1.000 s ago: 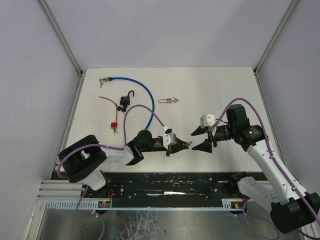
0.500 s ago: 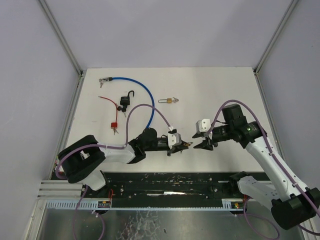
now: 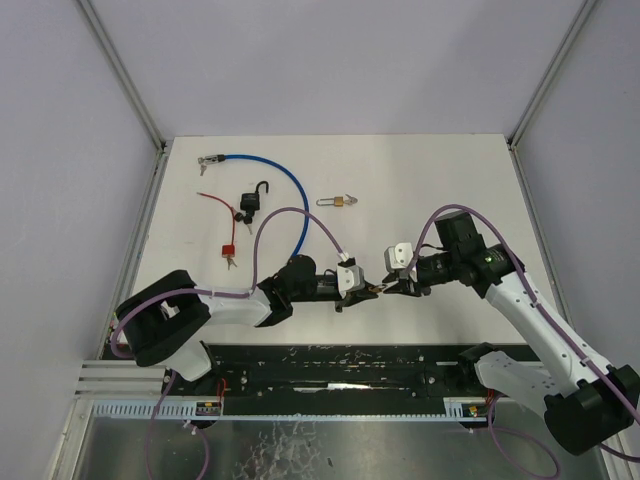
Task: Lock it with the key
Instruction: Lock the lock.
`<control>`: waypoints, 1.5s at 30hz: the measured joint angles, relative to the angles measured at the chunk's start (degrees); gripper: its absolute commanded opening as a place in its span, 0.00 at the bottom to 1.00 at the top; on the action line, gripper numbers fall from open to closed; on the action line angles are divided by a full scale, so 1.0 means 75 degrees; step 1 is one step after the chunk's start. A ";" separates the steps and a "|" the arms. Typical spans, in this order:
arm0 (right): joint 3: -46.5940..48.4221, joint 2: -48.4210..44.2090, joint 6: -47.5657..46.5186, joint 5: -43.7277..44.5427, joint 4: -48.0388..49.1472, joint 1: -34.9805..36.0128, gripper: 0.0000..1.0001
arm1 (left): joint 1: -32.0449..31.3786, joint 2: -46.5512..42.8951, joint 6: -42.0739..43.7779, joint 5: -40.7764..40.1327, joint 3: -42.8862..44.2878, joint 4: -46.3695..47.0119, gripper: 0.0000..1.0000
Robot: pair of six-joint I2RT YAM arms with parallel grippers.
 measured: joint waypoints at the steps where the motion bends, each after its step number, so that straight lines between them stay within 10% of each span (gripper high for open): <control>1: -0.0012 0.0015 0.0003 0.0032 0.0017 0.0009 0.29 | 0.0000 0.0000 0.0000 0.0003 0.0000 0.0000 0.00; 9: -0.0050 0.0102 -0.0015 0.0099 0.0128 0.0090 0.01 | -0.0003 0.0000 -0.0003 0.0015 0.0003 0.0000 0.00; 20: -0.0350 0.0224 -0.0023 0.0431 0.0338 0.0099 0.00 | -0.0017 0.0685 -0.0026 -0.0003 0.0003 0.0580 0.01; 32: -0.0396 0.0560 0.0236 0.1151 0.0251 0.0017 0.00 | -0.0052 0.1533 -0.0641 -0.0734 -0.0353 0.2637 0.70; 45: -0.0580 0.0816 0.0108 0.1011 0.0224 -0.0125 0.00 | 0.0023 0.1524 -0.0673 -0.0542 -0.1043 0.3500 0.50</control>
